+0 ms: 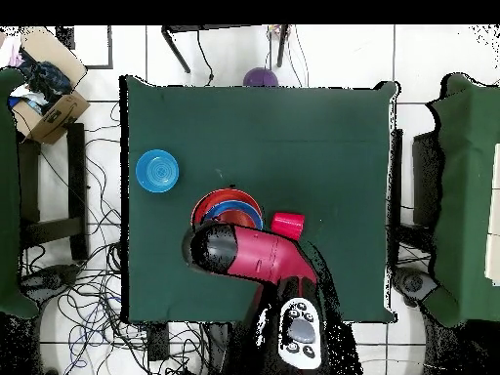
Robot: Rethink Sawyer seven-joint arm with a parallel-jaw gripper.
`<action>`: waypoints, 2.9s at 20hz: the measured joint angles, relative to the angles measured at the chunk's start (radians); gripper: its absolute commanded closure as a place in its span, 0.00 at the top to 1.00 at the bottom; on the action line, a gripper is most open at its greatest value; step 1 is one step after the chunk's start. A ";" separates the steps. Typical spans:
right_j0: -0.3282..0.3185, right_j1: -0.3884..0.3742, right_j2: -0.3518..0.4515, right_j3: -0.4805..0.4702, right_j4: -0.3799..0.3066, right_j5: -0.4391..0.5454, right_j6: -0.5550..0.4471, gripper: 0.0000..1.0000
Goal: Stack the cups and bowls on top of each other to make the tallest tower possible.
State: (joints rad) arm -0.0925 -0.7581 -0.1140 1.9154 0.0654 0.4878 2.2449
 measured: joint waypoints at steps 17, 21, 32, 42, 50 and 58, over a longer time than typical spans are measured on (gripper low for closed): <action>-0.027 -0.006 0.026 0.036 0.000 -0.038 0.000 0.00; -0.027 -0.006 0.028 0.036 0.000 -0.038 0.000 0.00; -0.026 -0.006 0.031 0.036 0.000 -0.038 0.000 0.00; -0.026 -0.005 0.032 0.011 0.000 -0.022 0.000 0.00; -0.026 -0.005 0.034 -0.038 0.000 0.016 0.000 0.00; -0.026 -0.005 0.039 -0.085 0.000 0.062 0.000 0.00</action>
State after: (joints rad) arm -0.1184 -0.7626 -0.0753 1.8304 0.0650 0.5502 2.2449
